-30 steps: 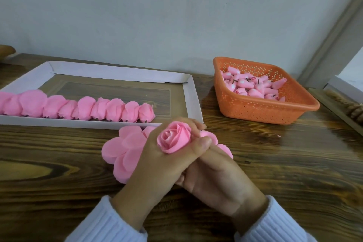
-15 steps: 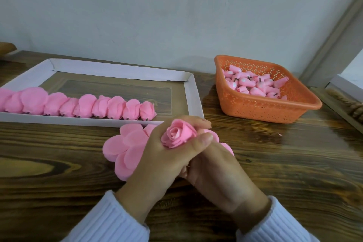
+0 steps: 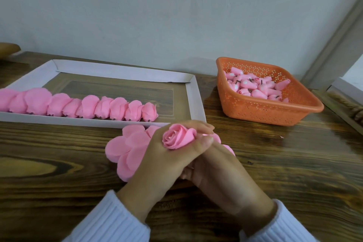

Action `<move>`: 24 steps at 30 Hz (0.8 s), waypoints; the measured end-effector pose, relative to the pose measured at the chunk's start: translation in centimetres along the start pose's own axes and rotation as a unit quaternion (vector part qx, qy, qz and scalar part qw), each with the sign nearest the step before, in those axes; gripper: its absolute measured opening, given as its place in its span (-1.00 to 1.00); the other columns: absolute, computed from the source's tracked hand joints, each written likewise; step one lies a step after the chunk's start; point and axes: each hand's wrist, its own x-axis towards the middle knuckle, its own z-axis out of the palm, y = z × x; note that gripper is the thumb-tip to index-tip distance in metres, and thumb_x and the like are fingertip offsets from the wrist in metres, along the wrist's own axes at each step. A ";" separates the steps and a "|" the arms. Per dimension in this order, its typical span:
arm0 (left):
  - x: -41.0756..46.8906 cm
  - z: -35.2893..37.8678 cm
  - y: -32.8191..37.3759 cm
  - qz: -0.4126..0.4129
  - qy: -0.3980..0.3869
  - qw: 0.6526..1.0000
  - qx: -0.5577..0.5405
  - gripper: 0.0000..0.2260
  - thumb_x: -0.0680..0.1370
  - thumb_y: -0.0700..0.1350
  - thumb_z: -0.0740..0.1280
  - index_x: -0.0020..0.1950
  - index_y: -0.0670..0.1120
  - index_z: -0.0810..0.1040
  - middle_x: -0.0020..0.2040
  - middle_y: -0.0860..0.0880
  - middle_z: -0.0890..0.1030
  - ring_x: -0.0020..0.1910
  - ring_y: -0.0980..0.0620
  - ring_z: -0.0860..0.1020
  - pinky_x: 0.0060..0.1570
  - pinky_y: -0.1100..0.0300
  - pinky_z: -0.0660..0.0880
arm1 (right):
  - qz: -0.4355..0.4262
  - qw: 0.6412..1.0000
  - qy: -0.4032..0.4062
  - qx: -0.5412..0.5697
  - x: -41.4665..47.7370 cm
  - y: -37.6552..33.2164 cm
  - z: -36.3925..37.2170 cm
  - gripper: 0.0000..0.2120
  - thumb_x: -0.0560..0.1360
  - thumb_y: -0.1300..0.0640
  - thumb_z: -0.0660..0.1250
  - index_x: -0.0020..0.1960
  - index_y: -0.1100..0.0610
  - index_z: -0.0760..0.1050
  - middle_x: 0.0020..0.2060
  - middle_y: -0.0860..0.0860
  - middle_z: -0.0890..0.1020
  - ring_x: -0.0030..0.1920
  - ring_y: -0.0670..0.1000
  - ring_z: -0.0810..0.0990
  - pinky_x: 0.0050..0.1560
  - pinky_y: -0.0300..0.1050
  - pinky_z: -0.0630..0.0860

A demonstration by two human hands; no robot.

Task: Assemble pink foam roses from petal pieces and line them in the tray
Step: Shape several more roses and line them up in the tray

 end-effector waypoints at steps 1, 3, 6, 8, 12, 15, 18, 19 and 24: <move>0.1 -0.1 -0.1 -0.011 0.007 1.000 -0.021 -0.89 0.33 0.00 0.43 -0.18 0.05 0.69 -0.06 0.03 0.70 -0.08 0.07 0.66 -0.36 0.33 0.53 | -0.006 1.000 0.011 -0.014 -0.1 -0.2 0.0 -0.71 0.63 0.12 0.14 0.17 0.25 0.55 -0.19 0.17 0.56 -0.26 -0.03 0.54 -0.28 -0.20 0.42; 0.3 -0.2 -0.3 -0.028 0.022 0.998 -0.055 -0.87 0.32 0.00 0.44 -0.19 0.01 0.69 -0.09 -0.05 0.70 -0.14 0.01 0.67 -0.33 0.29 0.53 | -0.032 0.997 0.046 -0.061 -0.4 -0.5 -0.1 -0.74 0.62 0.16 0.15 0.11 0.20 0.59 -0.30 0.12 0.60 -0.34 -0.05 0.56 -0.37 -0.24 0.42; 0.7 -0.7 -0.6 -0.034 0.053 0.997 -0.045 -0.87 0.28 0.00 0.45 -0.23 0.02 0.66 -0.22 -0.05 0.67 -0.16 -0.03 0.64 -0.17 0.14 0.54 | -0.130 0.963 0.147 -0.183 -0.6 -1.0 -0.9 -0.79 0.58 0.31 0.17 -0.05 0.20 0.58 -0.29 0.03 0.62 -0.28 -0.07 0.57 -0.30 -0.25 0.45; 0.9 -1.1 -0.6 -0.054 0.035 0.995 -0.074 -0.90 0.29 -0.03 0.44 -0.23 0.02 0.64 -0.38 -0.01 0.57 -0.34 0.04 0.54 -0.27 0.17 0.47 | -0.204 0.934 0.179 -0.232 -0.6 -1.5 -1.3 -0.82 0.54 0.36 0.19 -0.07 0.18 0.54 -0.23 0.03 0.60 -0.22 -0.09 0.54 -0.22 -0.29 0.44; 0.8 -1.5 0.1 -0.146 -0.146 0.939 -0.274 -0.80 0.33 -0.15 0.54 -0.08 -0.09 0.64 -0.45 0.00 0.48 -0.55 0.15 0.39 -0.38 0.25 0.45 | -0.304 0.903 0.099 -0.286 -1.3 -2.8 -1.4 -0.74 0.44 0.34 0.21 -0.02 0.06 0.55 -0.06 -0.02 0.59 0.03 -0.09 0.56 0.02 -0.21 0.46; 0.5 -1.6 0.0 -0.186 -0.266 0.897 -0.300 -0.75 0.41 -0.01 0.50 0.01 -0.08 0.59 -0.36 -0.02 0.57 -0.45 0.09 0.42 -0.26 0.22 0.52 | -0.301 0.890 0.022 -0.341 -1.9 -3.1 -1.1 -0.80 0.45 0.29 0.26 -0.02 0.06 0.56 0.11 -0.02 0.55 0.15 0.05 0.56 0.10 0.09 0.50; 0.3 -1.5 -0.2 -0.220 -0.321 0.873 -0.294 -0.67 0.47 0.06 0.43 0.05 -0.16 0.55 -0.29 -0.06 0.61 -0.39 0.02 0.39 -0.20 0.18 0.55 | -0.257 0.904 -0.001 -0.342 -2.2 -3.2 -0.6 -0.74 0.45 0.33 0.25 -0.05 0.01 0.56 0.24 -0.08 0.49 -0.02 0.01 0.53 -0.16 -0.36 0.52; 0.3 -1.4 -0.3 -0.222 -0.336 0.865 -0.300 -0.68 0.50 0.06 0.39 0.03 -0.19 0.53 -0.27 -0.06 0.62 -0.40 0.05 0.43 -0.18 0.18 0.56 | -0.252 0.908 -0.002 -0.336 -2.2 -3.2 -0.6 -0.73 0.44 0.34 0.25 -0.06 0.00 0.55 0.25 -0.10 0.48 0.01 0.01 0.49 -0.20 -0.43 0.49; 0.3 -1.2 -0.4 -0.217 -0.372 0.840 -0.330 -0.65 0.61 0.06 0.21 0.01 -0.24 0.50 -0.20 -0.09 0.65 -0.41 0.20 0.55 -0.14 0.18 0.55 | -0.246 0.903 -0.001 -0.352 -2.2 -3.6 -1.1 -0.74 0.40 0.30 0.29 -0.08 -0.06 0.51 0.29 -0.07 0.46 0.29 0.07 0.41 0.12 0.16 0.41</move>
